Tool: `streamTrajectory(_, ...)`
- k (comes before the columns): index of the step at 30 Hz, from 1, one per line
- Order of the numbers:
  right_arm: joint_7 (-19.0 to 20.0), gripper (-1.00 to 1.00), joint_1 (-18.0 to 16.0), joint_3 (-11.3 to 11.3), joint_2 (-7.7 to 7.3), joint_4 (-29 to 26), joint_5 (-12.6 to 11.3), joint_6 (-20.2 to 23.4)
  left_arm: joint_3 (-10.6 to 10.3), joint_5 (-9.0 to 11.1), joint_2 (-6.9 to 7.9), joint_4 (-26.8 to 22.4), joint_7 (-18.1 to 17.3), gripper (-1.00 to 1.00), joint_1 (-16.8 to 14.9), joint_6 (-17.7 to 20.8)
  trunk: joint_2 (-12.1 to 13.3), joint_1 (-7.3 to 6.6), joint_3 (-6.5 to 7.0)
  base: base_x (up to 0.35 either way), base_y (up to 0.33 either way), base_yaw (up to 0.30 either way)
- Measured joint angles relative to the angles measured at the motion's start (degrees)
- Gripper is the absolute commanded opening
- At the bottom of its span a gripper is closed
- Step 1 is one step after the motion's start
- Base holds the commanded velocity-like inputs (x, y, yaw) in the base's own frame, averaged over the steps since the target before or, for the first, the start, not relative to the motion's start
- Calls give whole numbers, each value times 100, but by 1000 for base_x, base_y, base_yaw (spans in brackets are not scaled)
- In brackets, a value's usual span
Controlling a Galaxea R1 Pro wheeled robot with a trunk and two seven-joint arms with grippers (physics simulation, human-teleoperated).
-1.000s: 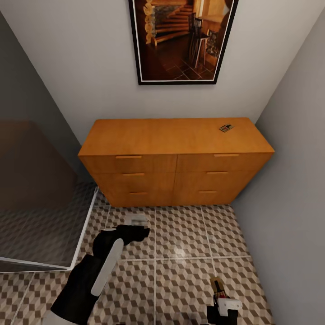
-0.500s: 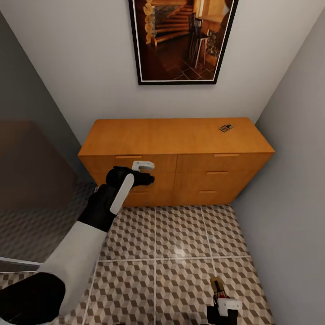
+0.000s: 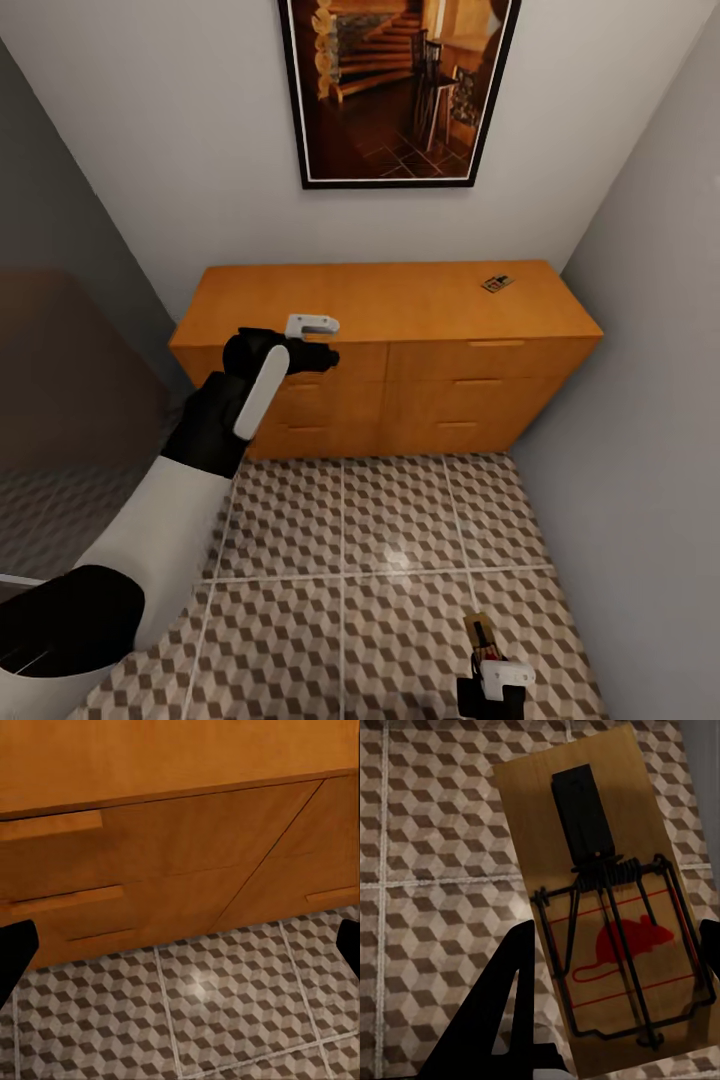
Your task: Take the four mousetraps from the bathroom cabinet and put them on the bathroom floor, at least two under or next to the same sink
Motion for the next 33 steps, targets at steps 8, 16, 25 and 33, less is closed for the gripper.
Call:
streamTrajectory(8, 0, -100, 2, 0, -2, -1, 0, -8, -52, 10, 172, -399, -20, 100, -5, 36, 0, 0, 41, 0, 0, -233)
streamTrajectory(16, 2, -100, 1, 0, -2, -1, 0, -9, -95, 11, 191, -423, -23, 100, -9, 39, 0, 0, 86, 0, 0, -252)
streamTrajectory(25, 23, -100, 2, 1, -2, -1, 0, -9, -99, 11, 198, -425, -23, 100, -10, 40, 0, 0, 139, 0, 0, -249)
streamTrajectory(33, 91, -100, -1, 0, -2, -1, 0, -8, -99, 12, 199, -425, -22, 100, -7, 40, 0, -1, 186, 55, 6, -224)
